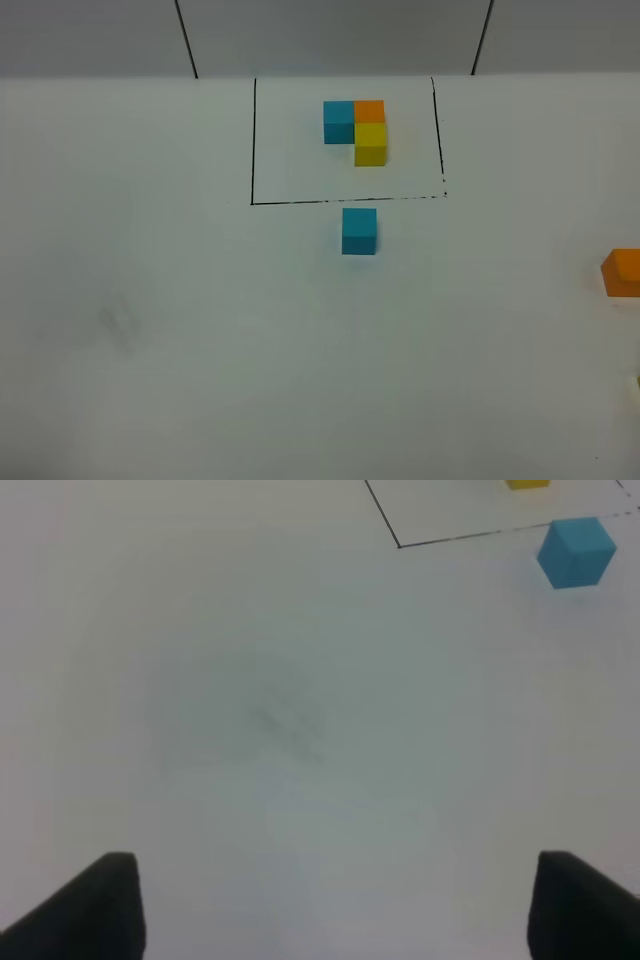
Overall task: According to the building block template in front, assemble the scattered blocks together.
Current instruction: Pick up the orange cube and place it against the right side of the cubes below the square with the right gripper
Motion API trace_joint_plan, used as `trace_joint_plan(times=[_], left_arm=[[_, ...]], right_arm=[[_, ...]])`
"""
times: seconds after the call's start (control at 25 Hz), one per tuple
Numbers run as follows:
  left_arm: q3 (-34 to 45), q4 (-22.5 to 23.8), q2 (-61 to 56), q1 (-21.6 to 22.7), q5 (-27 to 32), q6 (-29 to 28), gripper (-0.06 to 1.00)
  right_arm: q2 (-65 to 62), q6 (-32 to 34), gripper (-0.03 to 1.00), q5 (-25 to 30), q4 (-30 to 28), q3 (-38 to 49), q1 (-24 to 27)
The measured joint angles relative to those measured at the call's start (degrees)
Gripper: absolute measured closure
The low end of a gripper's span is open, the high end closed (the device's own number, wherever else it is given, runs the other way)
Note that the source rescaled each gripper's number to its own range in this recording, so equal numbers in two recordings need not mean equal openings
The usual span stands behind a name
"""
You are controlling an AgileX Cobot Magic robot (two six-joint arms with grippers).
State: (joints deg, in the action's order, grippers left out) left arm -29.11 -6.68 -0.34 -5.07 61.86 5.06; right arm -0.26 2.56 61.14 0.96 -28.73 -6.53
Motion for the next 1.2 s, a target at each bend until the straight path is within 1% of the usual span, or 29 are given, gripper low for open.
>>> trace_joint_plan(times=[0.2,0.44,0.72,0.84,0.92,1.0,1.08,1.2], left_arm=[[0.0,0.0,0.0,0.0,0.0,0.0,0.44],[0.0,0.0,0.0,0.0,0.0,0.0,0.60],[0.0,0.0,0.0,0.0,0.0,0.0,0.74],[0.0,0.0,0.0,0.0,0.0,0.0,0.78],[0.0,0.0,0.0,0.0,0.0,0.0,0.81],[0.0,0.0,0.0,0.0,0.0,0.0,0.83],[0.0,0.0,0.0,0.0,0.0,0.0,0.85],[0.0,0.0,0.0,0.0,0.0,0.0,0.86]], right_arm=[[0.0,0.0,0.25,0.0,0.0,0.0,0.0],[0.0,0.0,0.25,0.0,0.0,0.0,0.0],[0.0,0.1,0.25,0.0,0.0,0.0,0.0],[0.7,2.2,0.25,0.1,-0.3,0.0,0.0],[2.6,4.2,0.25,1.2,-0.4,-0.7,0.0],[6.2,4.7,0.25,2.6,-0.4,-1.9,0.0],[11.3,4.7,0.25,3.4,-0.4,-3.8,0.0],[22.3,4.5,0.25,2.9,-1.0,-7.1,0.0]])
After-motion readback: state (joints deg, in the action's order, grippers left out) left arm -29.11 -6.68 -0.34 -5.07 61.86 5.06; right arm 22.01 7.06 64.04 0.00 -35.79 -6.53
